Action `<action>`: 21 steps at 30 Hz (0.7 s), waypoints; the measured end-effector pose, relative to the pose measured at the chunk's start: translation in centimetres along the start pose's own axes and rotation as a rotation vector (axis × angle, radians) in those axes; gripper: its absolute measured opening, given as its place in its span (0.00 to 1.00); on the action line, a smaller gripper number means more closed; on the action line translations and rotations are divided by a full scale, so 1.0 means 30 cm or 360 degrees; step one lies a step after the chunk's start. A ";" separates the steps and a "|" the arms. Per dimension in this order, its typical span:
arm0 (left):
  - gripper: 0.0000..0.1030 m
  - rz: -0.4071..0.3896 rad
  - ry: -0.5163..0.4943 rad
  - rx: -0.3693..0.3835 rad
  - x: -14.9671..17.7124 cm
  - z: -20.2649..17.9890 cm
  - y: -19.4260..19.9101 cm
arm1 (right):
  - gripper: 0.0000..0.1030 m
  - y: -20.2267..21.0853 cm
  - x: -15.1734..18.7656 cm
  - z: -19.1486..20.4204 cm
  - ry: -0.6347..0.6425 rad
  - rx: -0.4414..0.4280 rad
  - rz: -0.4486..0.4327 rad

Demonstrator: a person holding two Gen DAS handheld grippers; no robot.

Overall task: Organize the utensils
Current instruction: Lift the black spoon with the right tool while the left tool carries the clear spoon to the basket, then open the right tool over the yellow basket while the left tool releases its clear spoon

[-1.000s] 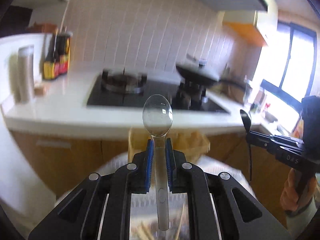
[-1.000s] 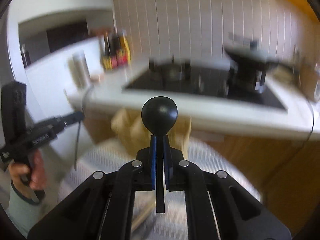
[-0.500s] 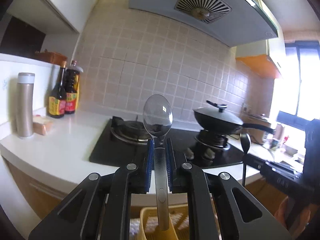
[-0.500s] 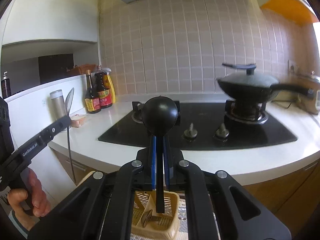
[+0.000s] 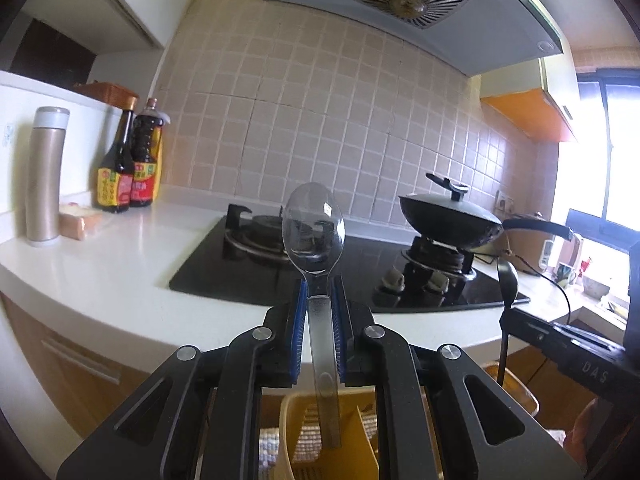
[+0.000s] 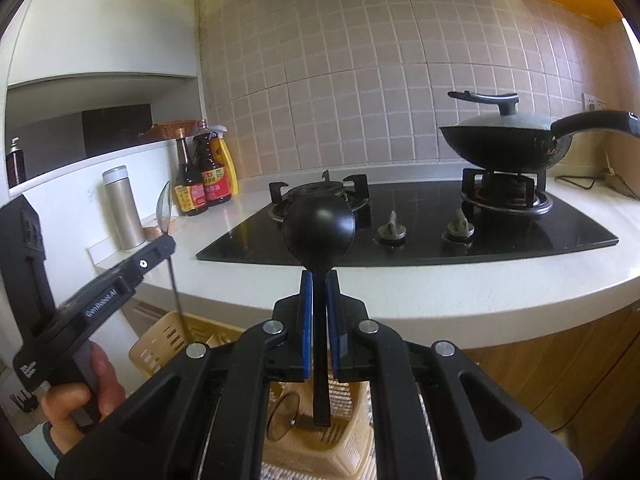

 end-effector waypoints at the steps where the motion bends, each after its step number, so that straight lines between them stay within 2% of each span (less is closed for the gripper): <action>1: 0.13 0.0007 -0.0003 0.0010 0.005 -0.003 0.005 | 0.07 0.006 -0.002 0.001 -0.0009 -0.0009 0.0004; 2: 0.19 0.0017 -0.0007 0.0019 0.010 -0.005 0.014 | 0.09 0.013 0.000 0.004 -0.0017 -0.0025 0.0016; 7: 0.31 0.0030 -0.0012 0.0034 0.000 -0.003 0.084 | 0.38 0.083 -0.004 0.015 -0.0050 -0.0059 0.0025; 9: 0.36 0.0035 0.0006 0.0034 -0.013 0.004 0.120 | 0.39 0.126 -0.014 0.020 -0.0063 -0.0054 0.0017; 16: 0.36 0.0096 0.0056 0.0073 -0.069 0.002 0.283 | 0.39 0.265 -0.043 0.054 -0.0023 0.0005 0.0065; 21: 0.41 0.0254 0.0037 0.0124 -0.073 -0.029 0.411 | 0.39 0.354 -0.021 0.068 -0.0037 0.0055 0.0198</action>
Point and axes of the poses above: each gripper's, at about its wrist camera, not at the fingertips, and y roughly against the way its jaws point, z to its left, x to its underside, the point moved 10 cm from there along -y, roughly the way its jaws point, and after that the axes turned 11 degrees about -z, right-handed, at the moved point
